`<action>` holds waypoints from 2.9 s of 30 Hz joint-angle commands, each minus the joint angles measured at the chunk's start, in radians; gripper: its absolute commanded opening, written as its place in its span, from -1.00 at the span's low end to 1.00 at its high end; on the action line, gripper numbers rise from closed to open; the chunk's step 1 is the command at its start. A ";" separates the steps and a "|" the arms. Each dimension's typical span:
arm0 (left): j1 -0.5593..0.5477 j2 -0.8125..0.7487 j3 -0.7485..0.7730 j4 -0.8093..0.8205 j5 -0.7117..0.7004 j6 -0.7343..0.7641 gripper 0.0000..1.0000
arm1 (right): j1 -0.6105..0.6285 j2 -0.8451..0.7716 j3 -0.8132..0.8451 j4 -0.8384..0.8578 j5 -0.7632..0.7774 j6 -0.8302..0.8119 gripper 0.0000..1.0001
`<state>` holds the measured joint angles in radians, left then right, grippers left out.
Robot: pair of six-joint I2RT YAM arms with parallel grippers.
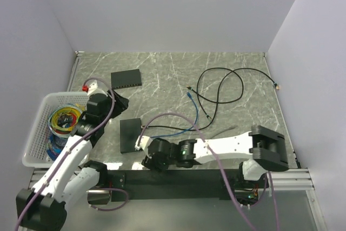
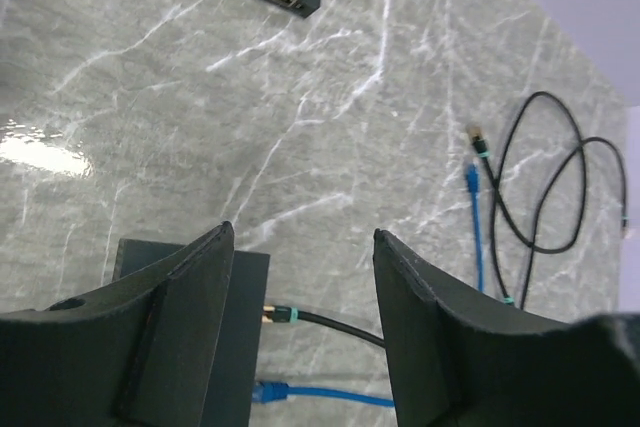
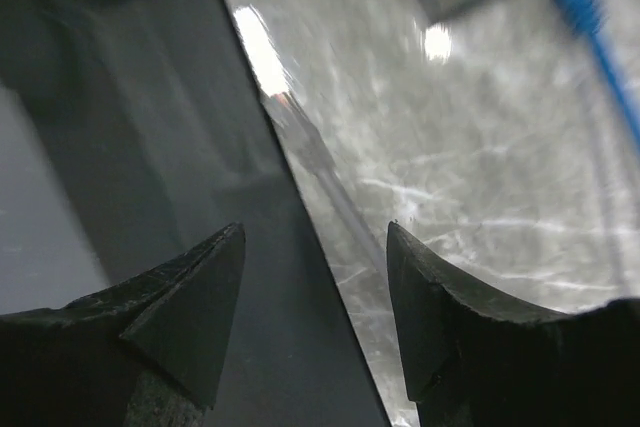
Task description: Insert the plug into the switch port
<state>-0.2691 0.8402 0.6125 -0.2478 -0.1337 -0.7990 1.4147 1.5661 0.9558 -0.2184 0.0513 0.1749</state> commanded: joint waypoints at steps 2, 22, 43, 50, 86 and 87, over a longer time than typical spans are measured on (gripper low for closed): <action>0.001 -0.108 0.093 -0.116 -0.026 -0.002 0.30 | 0.010 0.084 0.043 -0.039 0.104 0.018 0.29; 0.002 -0.239 0.081 -0.228 -0.064 0.009 0.37 | 0.032 0.256 0.072 -0.032 0.121 -0.011 -0.61; -0.002 -0.283 -0.080 0.086 0.333 -0.078 0.28 | -0.244 -0.239 -0.103 0.217 -0.129 0.075 -1.00; -0.015 -0.250 -0.143 0.242 0.430 -0.120 0.27 | -0.391 -0.278 -0.160 0.373 -0.372 0.162 -1.00; -0.214 -0.188 -0.211 0.340 0.309 -0.189 0.14 | -0.550 -0.158 -0.190 0.637 -0.640 0.327 -1.00; -0.214 -0.190 -0.209 0.338 0.304 -0.189 0.21 | -0.551 -0.159 -0.198 0.639 -0.648 0.327 -1.00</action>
<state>-0.4797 0.6590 0.3920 0.0639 0.2012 -0.9863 0.8719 1.4033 0.7761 0.3580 -0.5659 0.4992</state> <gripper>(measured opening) 0.584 0.023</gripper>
